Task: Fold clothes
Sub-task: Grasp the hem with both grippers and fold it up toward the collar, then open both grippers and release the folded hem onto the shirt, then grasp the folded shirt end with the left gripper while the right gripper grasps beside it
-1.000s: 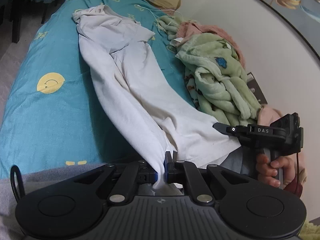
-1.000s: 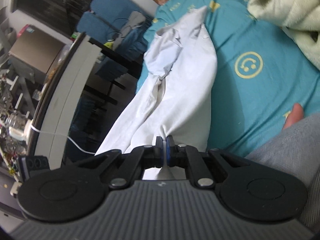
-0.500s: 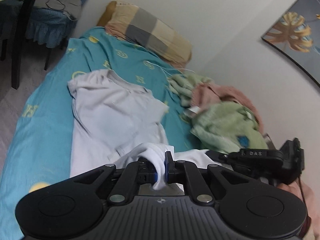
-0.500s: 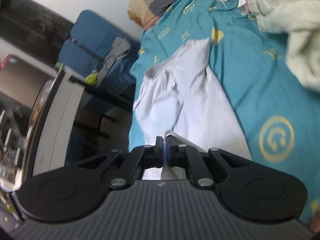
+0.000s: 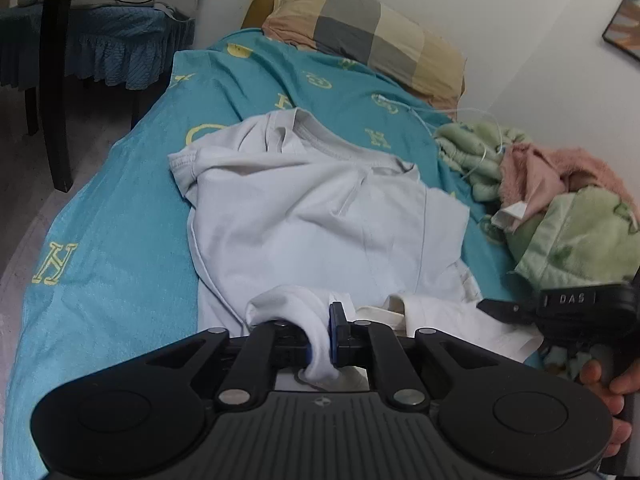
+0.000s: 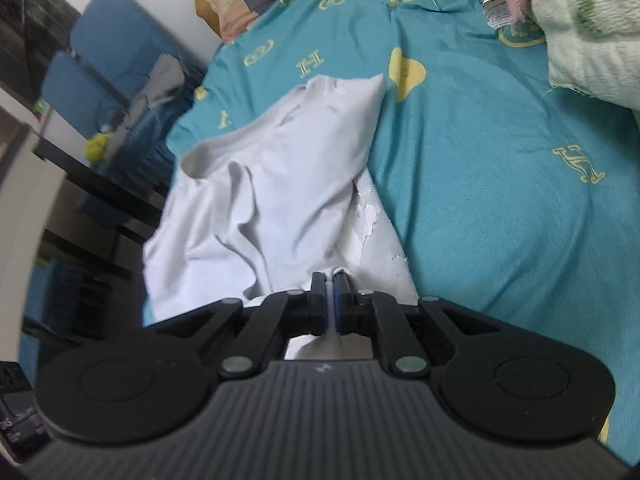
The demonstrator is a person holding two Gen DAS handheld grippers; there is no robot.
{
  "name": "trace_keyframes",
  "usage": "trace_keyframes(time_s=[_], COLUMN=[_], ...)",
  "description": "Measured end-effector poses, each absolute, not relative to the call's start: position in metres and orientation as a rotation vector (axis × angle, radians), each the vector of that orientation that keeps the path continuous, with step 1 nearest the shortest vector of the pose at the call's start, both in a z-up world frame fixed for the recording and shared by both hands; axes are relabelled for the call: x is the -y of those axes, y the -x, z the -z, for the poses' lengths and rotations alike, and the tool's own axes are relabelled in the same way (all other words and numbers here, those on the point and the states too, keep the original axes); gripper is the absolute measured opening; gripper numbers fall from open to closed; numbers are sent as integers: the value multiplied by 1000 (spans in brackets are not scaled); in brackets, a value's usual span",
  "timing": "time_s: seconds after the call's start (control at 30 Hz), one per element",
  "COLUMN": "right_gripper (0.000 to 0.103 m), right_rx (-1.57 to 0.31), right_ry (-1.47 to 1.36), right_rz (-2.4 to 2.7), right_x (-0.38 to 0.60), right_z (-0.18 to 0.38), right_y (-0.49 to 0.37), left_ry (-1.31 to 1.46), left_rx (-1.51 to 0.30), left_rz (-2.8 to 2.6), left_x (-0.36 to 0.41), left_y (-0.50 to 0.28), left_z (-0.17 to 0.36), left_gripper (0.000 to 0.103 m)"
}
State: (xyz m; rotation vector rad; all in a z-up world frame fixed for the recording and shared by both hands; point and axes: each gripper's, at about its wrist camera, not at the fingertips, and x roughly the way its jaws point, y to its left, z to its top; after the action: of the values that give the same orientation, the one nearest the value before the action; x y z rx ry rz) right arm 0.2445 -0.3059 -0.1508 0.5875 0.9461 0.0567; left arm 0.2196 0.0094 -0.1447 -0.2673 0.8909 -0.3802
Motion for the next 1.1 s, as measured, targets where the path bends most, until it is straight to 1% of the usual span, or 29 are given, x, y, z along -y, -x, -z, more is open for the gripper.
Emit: trace_keyframes(time_s=[0.03,0.13,0.17,0.2,0.23,0.3,0.33,0.37,0.4,0.43,0.5,0.57,0.7,0.83,0.97,1.1], right_gripper=[9,10,12,19,24,55,61,67,69,69,69,69,69,70,70,72], right_rx=[-950,-934,-928,-922,-916,-869,-845,-829,-814,-800,-775,-757,-717,-698,-767,-845], right_ry=[-567,-494,-469,-444,-419,-385,-374,-361,-348,-334,-311,-296,-279,-353,-552,-764], right_rz=[-55,-64,-68,-71,-74,-91,-102,-115,-129,-132,-135,-142,-154,-162,-155,-136], right_x=[303,295,293,290,287,284,282,281,279,279,279,279,278,285,302,320], right_z=[152,138,133,128,123,108,101,94,88,83,74,69,62,64,81,107], right_y=[-246,-238,-235,-232,-230,-211,-199,-188,-177,-165,-143,-123,-84,-61,-64,-68], left_ry=[258,230,224,220,218,211,206,196,182,166,141,119,103,144,231,434], left_rx=[-888,-878,-868,-854,-839,-808,-795,-785,-774,-760,-730,-703,-665,-662,-758,-904], left_rz=[379,374,368,358,347,343,346,349,348,345,329,329,334,337,337,321], left_x=[-8,-5,-5,-5,-5,-6,-6,-5,-4,-3,-2,-1,-4,-13,-22,-40], left_y=[-217,-207,-199,-190,-180,-158,-146,-134,-123,-113,-91,-68,-27,0,-9,-30], left_z=[142,133,125,118,111,96,89,83,76,70,58,48,40,43,63,96], left_gripper=[14,32,44,56,60,69,71,79,83,83,87,97,103,103,103,102])
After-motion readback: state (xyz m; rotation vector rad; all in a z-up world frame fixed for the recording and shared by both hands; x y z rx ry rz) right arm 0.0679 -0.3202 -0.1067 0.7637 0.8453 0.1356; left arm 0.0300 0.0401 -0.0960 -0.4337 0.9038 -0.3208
